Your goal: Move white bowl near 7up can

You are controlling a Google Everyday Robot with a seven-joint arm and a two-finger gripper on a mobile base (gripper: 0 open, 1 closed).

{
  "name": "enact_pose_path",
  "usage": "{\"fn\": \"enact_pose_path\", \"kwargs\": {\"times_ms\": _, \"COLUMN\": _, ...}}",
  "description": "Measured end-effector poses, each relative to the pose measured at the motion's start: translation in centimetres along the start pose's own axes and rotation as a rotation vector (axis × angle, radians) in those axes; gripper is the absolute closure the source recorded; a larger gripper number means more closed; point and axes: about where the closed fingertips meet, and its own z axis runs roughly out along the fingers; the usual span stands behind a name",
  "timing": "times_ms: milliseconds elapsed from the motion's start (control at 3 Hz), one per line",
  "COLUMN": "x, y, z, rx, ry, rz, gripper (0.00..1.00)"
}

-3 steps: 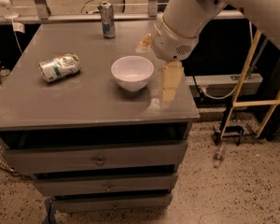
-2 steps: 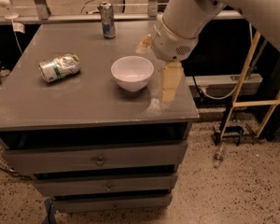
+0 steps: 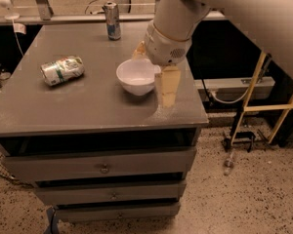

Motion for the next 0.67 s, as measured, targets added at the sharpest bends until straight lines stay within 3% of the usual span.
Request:
{"fn": "enact_pose_path", "kwargs": {"times_ms": 333, "x": -0.6, "y": -1.8, "z": 3.0, "rx": -0.037, "ry": -0.059, "rz": -0.054, "gripper": 0.00}}
{"fn": "enact_pose_path", "kwargs": {"times_ms": 667, "x": -0.2, "y": -2.4, "z": 4.0, "rx": -0.042, "ry": -0.061, "rz": -0.045, "gripper": 0.00}}
